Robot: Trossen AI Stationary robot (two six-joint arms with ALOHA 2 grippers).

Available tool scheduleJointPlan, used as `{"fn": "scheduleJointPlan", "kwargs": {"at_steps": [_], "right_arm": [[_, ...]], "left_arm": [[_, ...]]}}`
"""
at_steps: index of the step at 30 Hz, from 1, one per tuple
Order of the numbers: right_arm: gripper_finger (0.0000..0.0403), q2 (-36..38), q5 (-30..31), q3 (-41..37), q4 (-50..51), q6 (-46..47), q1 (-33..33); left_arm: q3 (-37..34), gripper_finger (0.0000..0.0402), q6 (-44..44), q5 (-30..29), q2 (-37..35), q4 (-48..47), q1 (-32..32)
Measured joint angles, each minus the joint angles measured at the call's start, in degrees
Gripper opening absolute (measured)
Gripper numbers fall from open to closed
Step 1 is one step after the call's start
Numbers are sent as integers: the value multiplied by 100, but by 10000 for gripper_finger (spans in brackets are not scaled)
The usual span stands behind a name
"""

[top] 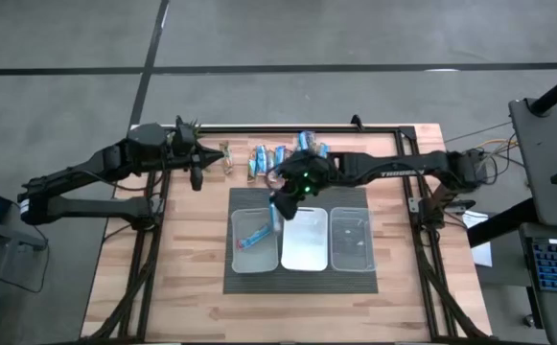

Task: Pick and place Granola Bars by type
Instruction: Put the red granola bar into the gray bin

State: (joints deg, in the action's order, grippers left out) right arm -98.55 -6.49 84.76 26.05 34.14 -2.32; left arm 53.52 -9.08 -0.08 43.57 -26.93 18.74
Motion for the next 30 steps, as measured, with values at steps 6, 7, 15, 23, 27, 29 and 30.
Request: {"fn": "scheduleJointPlan", "kwargs": {"at_steps": [6,7,15,23,27,29,30], "right_arm": [[31,-326,-3,218,-61,-71,256],[31,-390,-16,253,-74,-75,289],[31,-842,-124,538,-150,-45,425],[31,-1359,-108,687,-151,34,516],[31,-1652,-115,793,-136,67,618],[31,-1771,-118,860,-147,141,654],[31,-1821,-120,877,-145,171,666]], "left_arm": [[0,0,50,0,-1,2,0],[0,0,50,0,0,2,-1],[0,0,52,0,-11,-16,0],[0,0,50,0,-100,-19,-1],[0,0,50,0,-148,-28,-4],[0,0,50,0,-172,-31,-4],[0,0,50,0,-180,-37,-4]]}}
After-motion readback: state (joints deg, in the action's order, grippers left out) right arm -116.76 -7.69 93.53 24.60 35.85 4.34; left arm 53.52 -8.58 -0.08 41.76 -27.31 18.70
